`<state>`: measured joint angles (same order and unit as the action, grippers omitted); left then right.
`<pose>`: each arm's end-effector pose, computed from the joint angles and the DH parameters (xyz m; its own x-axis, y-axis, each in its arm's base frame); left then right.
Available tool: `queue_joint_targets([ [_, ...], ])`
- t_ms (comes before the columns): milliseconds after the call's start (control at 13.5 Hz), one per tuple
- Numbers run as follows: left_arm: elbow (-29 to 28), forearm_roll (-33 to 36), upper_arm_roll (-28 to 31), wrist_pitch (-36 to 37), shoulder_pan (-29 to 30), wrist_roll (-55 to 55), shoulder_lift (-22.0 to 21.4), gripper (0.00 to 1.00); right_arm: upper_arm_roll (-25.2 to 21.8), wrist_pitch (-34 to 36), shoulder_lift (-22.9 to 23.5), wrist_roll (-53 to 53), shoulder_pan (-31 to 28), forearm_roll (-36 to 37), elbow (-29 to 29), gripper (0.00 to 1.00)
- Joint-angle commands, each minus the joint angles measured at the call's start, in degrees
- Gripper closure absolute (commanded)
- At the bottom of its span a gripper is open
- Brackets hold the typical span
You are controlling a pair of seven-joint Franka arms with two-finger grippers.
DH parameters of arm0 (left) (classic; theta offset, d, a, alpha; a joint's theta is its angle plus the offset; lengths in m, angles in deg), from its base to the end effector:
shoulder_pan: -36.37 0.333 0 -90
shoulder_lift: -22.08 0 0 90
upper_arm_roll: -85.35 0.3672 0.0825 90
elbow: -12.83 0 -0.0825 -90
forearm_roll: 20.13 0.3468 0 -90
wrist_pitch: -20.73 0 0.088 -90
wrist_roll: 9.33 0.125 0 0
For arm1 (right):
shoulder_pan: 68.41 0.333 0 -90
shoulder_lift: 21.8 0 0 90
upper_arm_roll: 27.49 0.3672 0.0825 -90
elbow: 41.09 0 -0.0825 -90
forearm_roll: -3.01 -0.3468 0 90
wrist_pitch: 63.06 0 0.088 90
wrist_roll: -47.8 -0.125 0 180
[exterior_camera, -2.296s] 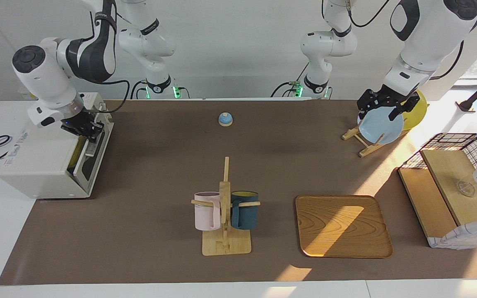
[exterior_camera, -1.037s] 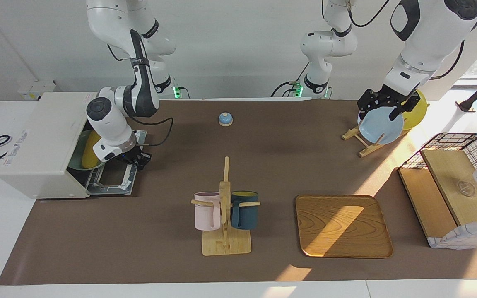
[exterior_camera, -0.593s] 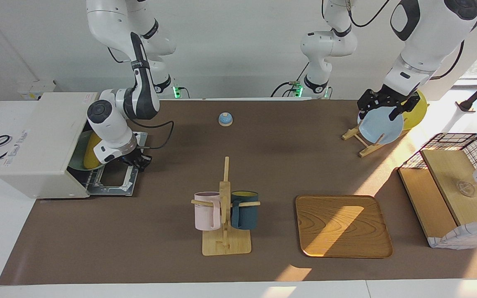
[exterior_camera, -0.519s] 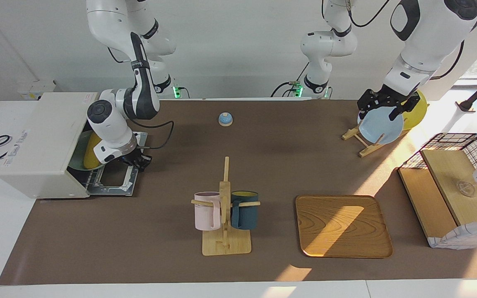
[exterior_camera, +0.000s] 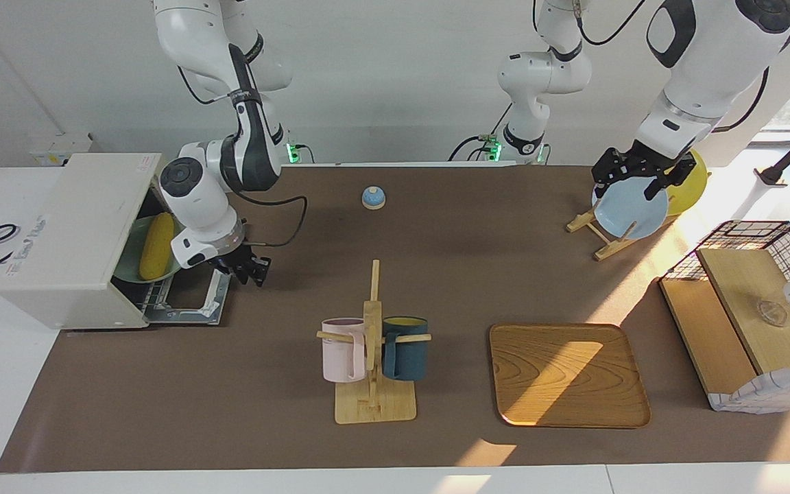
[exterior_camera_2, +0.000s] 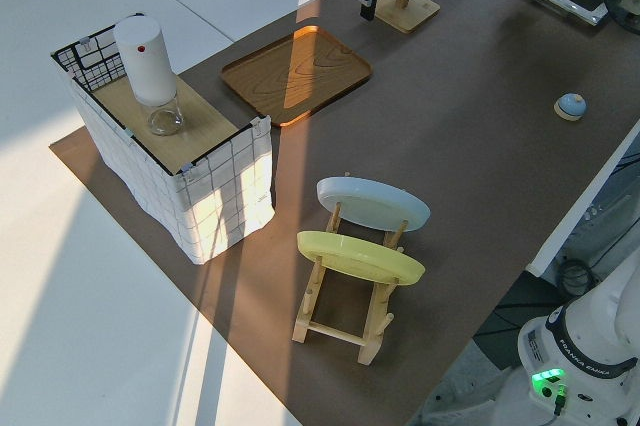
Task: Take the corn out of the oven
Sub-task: 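Grasp the green plate with corn and pull it out with the right gripper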
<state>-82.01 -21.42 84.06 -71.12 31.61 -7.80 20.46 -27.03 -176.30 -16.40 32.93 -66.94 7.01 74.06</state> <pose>0.5048 -0.0565 0.6382 0.9911 -0.1311 -0.0233 -0.1306 -0.9912 0.0225 0.5287 0.0121 0.4506 0.9744 -0.1966 -0.1085 -0.1873 -0.9781 0.0902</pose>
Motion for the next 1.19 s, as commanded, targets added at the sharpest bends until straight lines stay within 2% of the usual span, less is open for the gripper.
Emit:
queue_joint_targets([
  [0, -1.8, 1.1, -0.6, -1.1, 0.6, -0.6, -1.6, 0.00, 0.5, 1.9, -2.5, 0.7, -4.0, 2.4, 2.3, 0.53],
  [296, -1.8, 1.1, -0.5, -1.3, 0.8, -0.6, -1.6, 0.00, 0.5, 0.9, -4.1, 7.1, -8.0, 2.8, 6.2, 0.53],
  [444, -1.8, 1.1, -0.5, -1.3, 0.8, -0.6, -1.6, 0.00, 0.5, -6.3, -5.0, 7.8, -8.4, 2.8, 10.2, 0.53],
  [593, -1.8, 1.1, -0.4, -0.9, 0.8, -0.5, -1.6, 0.00, 0.5, -8.5, -5.7, 9.9, -8.4, 2.8, 12.4, 0.56],
  [741, -1.8, 1.1, -0.4, -1.1, 0.9, -0.5, -1.6, 0.00, 0.5, -9.1, -5.8, 12.5, -8.6, 2.8, 13.0, 0.73],
  [815, -1.8, 1.1, -0.4, -1.1, 0.9, -0.6, -1.6, 0.00, 0.5, -9.1, -5.9, 13.3, -8.8, 2.8, 13.3, 1.00],
  [963, -1.8, 1.1, -0.4, -1.0, 0.8, -0.6, -1.6, 0.00, 0.5, -8.1, -6.0, 15.2, -8.0, 2.8, 12.9, 1.00],
  [1111, -1.8, 1.1, -0.5, -0.9, 0.7, -0.6, -1.6, 0.00, 0.9, -7.3, -5.6, 15.2, -3.6, 3.5, 11.4, 1.00],
])
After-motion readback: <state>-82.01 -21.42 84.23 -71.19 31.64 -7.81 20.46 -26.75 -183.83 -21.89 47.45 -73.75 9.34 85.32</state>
